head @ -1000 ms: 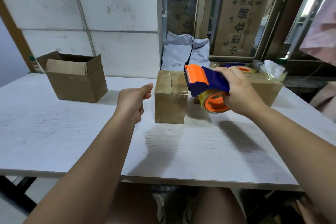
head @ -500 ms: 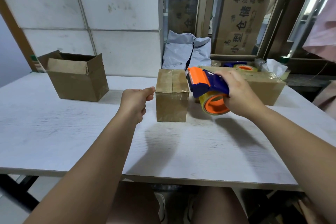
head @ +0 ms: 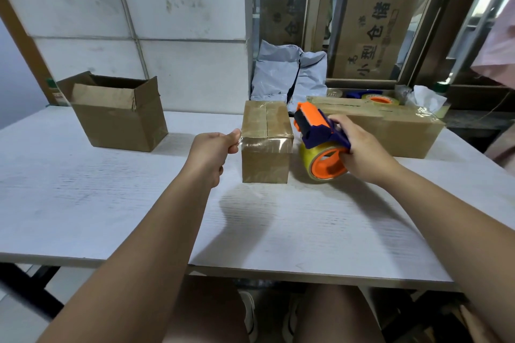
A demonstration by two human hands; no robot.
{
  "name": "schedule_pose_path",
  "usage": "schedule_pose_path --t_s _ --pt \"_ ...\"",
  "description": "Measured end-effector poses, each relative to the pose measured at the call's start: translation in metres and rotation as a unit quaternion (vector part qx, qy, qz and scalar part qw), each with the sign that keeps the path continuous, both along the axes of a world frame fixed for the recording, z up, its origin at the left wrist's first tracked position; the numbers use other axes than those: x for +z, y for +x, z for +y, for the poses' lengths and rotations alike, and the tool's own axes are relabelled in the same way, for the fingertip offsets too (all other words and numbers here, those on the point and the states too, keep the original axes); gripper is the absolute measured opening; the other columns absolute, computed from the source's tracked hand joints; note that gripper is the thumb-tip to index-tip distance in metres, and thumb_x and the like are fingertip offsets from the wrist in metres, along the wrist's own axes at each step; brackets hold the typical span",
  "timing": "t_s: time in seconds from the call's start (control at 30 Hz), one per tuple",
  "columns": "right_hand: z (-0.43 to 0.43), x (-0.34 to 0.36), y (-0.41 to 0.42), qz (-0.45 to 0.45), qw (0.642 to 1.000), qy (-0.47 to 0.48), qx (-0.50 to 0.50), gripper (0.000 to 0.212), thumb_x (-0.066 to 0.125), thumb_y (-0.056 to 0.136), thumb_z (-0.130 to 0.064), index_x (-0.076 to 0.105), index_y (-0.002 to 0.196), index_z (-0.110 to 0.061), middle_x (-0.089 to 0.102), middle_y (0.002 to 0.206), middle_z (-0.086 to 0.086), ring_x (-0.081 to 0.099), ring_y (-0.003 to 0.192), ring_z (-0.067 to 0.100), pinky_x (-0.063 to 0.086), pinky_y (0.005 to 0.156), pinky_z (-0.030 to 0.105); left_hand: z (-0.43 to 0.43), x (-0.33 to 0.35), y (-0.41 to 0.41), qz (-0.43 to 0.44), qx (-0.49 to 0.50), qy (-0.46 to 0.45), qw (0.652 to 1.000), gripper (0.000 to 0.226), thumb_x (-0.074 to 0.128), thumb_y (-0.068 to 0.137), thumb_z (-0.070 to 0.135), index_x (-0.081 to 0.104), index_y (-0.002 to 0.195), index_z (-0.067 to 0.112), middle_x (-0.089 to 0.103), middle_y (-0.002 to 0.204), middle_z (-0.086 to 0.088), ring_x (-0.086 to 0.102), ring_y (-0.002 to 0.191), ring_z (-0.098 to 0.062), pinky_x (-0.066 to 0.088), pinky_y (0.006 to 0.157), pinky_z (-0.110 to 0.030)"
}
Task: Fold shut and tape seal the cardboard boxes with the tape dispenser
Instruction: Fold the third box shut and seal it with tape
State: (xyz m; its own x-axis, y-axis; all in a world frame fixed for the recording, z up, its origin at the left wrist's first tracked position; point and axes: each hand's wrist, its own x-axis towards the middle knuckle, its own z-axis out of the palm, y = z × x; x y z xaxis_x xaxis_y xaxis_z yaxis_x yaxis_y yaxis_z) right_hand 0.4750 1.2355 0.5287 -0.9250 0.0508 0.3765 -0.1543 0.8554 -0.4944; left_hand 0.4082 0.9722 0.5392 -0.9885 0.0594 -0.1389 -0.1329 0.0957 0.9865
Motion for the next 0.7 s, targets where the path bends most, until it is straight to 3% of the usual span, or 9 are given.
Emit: schedule_pose_path --t_s 0.2,0.33,0.47,0.6,0.7 --pt "-0.003 -0.010 -0.002 -0.007 1.000 0.008 0.005 0.072 0.051 0.075 0.012 0.037 0.135 -0.026 0.054 0.121 0.002 0.047 0.096 0.019 0.034 0.077 0.028 0.005 0.000 0.009 0.033 0.012 -0.009 0.999 0.024 0.059 0.093 0.032 0.053 0.085 0.011 0.052 0.067 0.004 0.034 0.053 -0.012 0.026 0.053 -0.026" --pt "-0.005 -0.015 -0.001 -0.014 1.000 0.001 0.008 0.074 0.051 0.075 0.010 0.035 0.135 -0.031 0.055 0.122 0.001 0.051 0.101 0.022 0.042 0.081 0.035 0.006 0.000 0.012 0.037 0.017 -0.010 0.999 0.025 0.057 0.094 0.031 0.054 0.081 0.011 0.053 0.069 0.003 0.035 0.054 -0.011 0.029 0.055 -0.025" --pt "-0.004 -0.018 -0.001 -0.016 1.000 -0.002 0.015 0.074 0.054 0.075 0.007 0.034 0.134 -0.033 0.055 0.123 0.002 0.052 0.106 0.023 0.045 0.084 0.037 0.005 -0.001 0.007 -0.033 0.017 0.035 0.999 0.027 0.062 0.091 0.032 0.057 0.070 0.017 0.054 0.067 0.006 0.027 0.055 -0.013 0.021 0.053 -0.025" --pt "-0.005 -0.019 -0.001 -0.016 1.000 -0.005 0.021 0.072 0.054 0.076 0.006 0.035 0.135 -0.030 0.054 0.122 0.003 0.052 0.105 0.022 0.043 0.082 0.034 0.005 -0.010 -0.001 -0.111 0.011 0.058 0.992 0.019 0.066 0.087 0.031 0.059 0.072 0.021 0.056 0.062 0.010 0.021 0.052 -0.011 0.018 0.041 -0.020" --pt "-0.005 -0.020 0.000 -0.020 1.000 -0.007 0.019 0.072 0.054 0.076 0.006 0.035 0.135 -0.030 0.054 0.122 0.004 0.051 0.105 0.022 0.043 0.083 0.035 0.004 -0.029 0.001 -0.138 0.011 0.090 0.986 0.020 0.068 0.086 0.027 0.057 0.074 0.017 0.046 0.067 0.005 0.019 0.044 -0.009 0.017 0.034 -0.018"
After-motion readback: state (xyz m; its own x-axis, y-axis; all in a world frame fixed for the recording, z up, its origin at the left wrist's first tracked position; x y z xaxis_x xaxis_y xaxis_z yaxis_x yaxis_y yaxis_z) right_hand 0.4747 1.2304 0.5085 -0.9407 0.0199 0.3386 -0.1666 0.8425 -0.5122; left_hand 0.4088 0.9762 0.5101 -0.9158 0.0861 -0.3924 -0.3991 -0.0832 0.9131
